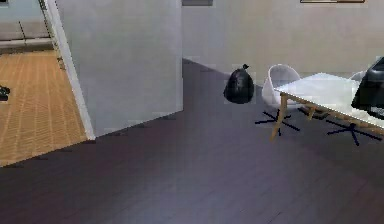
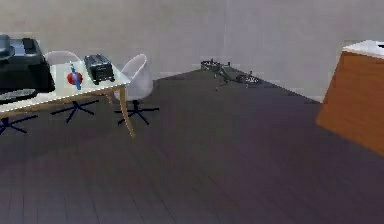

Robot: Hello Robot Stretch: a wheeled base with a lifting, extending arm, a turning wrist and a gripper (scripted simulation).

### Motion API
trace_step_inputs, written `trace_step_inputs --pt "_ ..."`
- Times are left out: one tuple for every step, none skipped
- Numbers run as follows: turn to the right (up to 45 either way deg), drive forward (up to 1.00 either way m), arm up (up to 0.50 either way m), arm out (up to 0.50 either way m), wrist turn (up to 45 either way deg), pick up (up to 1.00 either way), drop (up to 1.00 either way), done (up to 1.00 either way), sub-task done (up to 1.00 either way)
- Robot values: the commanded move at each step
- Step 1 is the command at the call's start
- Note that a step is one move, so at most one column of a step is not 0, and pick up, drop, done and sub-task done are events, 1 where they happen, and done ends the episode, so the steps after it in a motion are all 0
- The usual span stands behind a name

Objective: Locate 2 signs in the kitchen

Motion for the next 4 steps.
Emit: trace_step_inputs --pt "0.0 1.00 0.00 0.00 0.0 0.00 0.00 0.00 0.00" --pt "0.0 1.00 0.00 0.00 0.0 0.00 0.00 0.00 0.00" --pt "3.0 0.00 0.00 0.00 0.0 0.00 0.00 0.00 0.00" --pt "12.0 0.00 0.00 0.00 0.0 0.00 0.00 0.00 0.00"
